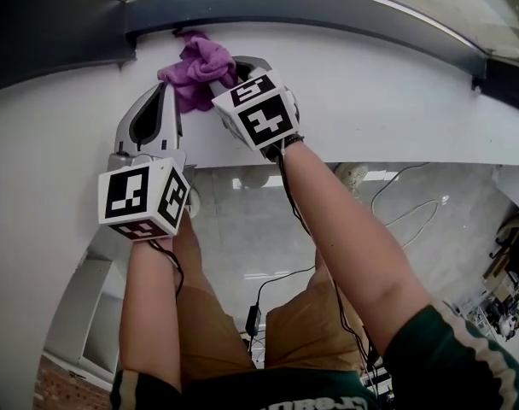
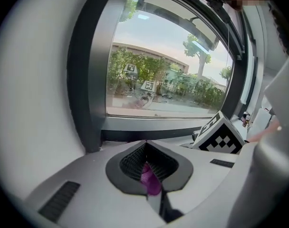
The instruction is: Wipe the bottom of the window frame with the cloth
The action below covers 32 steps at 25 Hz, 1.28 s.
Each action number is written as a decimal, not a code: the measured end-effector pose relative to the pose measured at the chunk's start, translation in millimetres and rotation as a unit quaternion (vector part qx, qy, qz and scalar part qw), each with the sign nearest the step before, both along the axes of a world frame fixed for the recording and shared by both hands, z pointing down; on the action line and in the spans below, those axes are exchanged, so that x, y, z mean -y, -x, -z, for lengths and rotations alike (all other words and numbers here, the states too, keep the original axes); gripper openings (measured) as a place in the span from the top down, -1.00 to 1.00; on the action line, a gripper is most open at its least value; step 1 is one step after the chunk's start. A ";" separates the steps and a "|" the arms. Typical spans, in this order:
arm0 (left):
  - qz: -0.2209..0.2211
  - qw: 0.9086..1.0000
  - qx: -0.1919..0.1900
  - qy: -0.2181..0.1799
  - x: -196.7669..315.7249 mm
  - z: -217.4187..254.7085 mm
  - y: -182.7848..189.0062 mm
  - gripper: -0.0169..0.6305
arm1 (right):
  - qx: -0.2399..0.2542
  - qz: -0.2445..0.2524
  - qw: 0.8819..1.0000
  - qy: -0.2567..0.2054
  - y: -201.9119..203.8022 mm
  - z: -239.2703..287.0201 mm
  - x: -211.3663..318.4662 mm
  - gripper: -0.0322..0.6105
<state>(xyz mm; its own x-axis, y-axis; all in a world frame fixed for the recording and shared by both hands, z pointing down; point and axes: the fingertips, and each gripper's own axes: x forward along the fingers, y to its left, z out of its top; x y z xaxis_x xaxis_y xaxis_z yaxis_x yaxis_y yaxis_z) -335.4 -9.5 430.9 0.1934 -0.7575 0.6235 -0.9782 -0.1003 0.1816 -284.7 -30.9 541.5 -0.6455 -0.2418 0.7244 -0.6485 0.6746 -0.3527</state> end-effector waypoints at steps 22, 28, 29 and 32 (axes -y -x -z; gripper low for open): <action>-0.118 0.993 -0.002 0.006 29.1 -7.0 -144.2 0.92 | -0.018 -0.093 0.995 -0.001 -147.5 -3.3 26.5 0.53; -0.131 0.991 0.005 0.001 41.2 -7.4 -178.3 0.92 | -0.023 -0.116 0.993 -0.006 -190.5 -1.9 37.6 0.53; -0.134 0.991 0.006 0.000 43.6 -8.0 -184.6 0.92 | -0.023 -0.121 0.992 -0.009 -197.7 -1.7 40.1 0.53; -0.142 0.990 0.008 -0.004 52.1 -7.4 -206.1 0.92 | -0.020 -0.131 0.991 -0.012 -218.9 -2.5 45.4 0.53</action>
<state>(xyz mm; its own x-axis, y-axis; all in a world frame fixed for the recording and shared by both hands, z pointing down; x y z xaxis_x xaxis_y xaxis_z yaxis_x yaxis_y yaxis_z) -129.3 -61.5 438.3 0.3888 -0.6793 0.6224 -0.9133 -0.3729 0.1635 -65.8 -76.3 544.0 -0.5296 -0.4146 0.7400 -0.8157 0.4883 -0.3101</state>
